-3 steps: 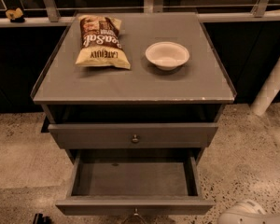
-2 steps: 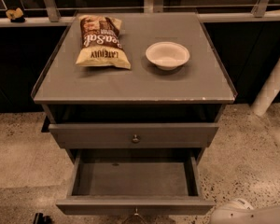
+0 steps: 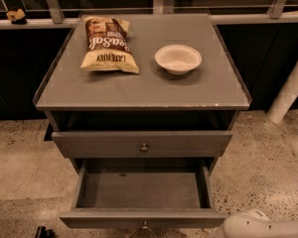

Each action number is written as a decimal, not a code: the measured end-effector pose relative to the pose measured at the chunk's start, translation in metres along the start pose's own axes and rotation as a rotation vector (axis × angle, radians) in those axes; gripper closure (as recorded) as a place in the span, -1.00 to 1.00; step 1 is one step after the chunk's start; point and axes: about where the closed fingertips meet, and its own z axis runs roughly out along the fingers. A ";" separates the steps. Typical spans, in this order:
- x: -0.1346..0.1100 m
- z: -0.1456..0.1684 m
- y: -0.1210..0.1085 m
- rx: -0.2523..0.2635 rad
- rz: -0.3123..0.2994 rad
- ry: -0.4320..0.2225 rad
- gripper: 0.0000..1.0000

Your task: Close middle drawer

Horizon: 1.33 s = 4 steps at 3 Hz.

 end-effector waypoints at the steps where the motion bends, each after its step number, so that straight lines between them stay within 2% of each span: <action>1: -0.020 -0.009 -0.017 0.064 -0.040 -0.054 -1.00; 2: -0.040 -0.011 -0.040 0.106 -0.047 -0.072 -1.00; 3: -0.069 0.001 -0.075 0.096 0.008 -0.064 -1.00; 4: -0.069 0.001 -0.075 0.096 0.008 -0.065 -1.00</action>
Offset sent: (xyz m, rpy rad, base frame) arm 0.0903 0.0409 0.0159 0.0348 -0.1820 -0.0205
